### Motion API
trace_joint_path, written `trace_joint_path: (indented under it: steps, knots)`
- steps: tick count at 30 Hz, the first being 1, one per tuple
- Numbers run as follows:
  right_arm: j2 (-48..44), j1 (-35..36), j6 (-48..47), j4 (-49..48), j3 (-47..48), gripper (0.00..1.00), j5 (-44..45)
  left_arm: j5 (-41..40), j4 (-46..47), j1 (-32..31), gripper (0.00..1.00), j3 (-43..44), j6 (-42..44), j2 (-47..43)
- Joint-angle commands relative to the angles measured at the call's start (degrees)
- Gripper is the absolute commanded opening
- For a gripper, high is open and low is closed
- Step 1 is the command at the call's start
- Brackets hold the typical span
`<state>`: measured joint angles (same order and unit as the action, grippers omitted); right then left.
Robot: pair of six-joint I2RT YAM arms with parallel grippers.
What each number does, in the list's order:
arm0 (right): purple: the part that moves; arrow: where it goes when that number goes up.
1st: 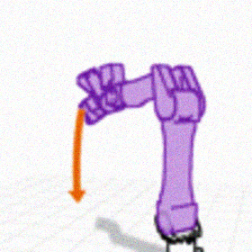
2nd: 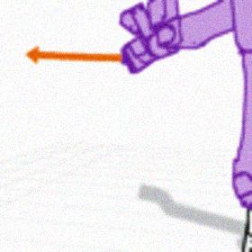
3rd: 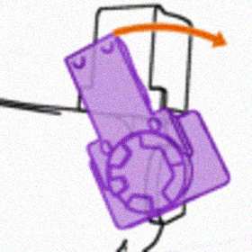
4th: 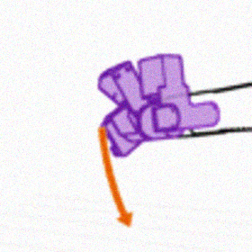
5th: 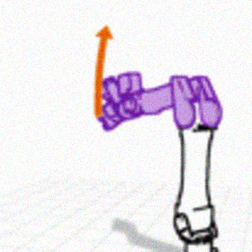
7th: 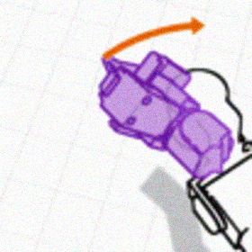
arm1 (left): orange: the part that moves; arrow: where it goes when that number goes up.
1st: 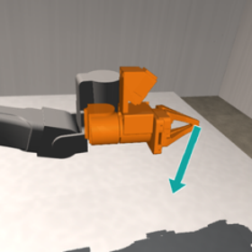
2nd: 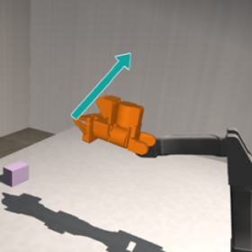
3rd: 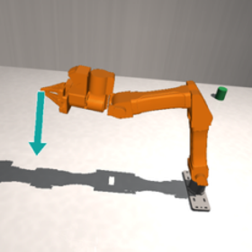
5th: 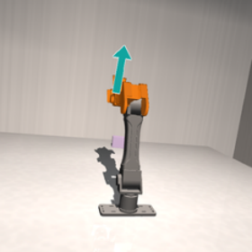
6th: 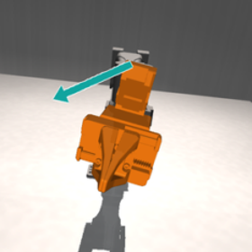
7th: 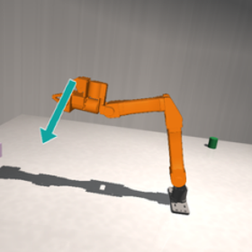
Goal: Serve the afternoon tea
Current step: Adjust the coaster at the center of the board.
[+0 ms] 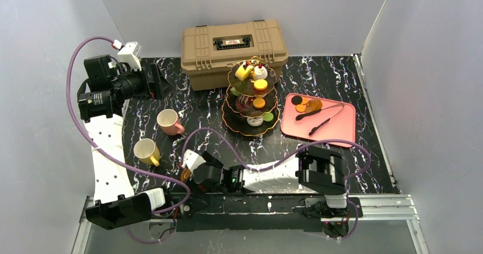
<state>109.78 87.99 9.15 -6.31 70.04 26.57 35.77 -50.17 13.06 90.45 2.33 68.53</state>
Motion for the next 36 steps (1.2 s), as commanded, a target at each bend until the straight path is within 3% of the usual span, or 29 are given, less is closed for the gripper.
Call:
trace_joint_path:
  steps: [1,9,26,36]
  knots:
    - [-2.69,-3.15,3.66,-3.29,-4.04,0.94,-0.82,2.33,-0.82,0.38,0.98,1.23,-1.79,-0.50]
    - [-5.79,-6.64,6.66,-3.43,-9.51,0.88,1.47,5.66,-0.32,0.41,0.98,0.70,-3.93,-0.94]
    - [-17.10,-11.44,11.87,-2.30,-23.22,0.81,7.92,9.32,-0.50,0.32,0.98,0.31,0.00,-1.13]
    - [-28.88,-15.03,13.73,3.46,-33.15,0.79,11.98,10.96,-0.43,0.41,0.98,0.58,0.40,-0.75]
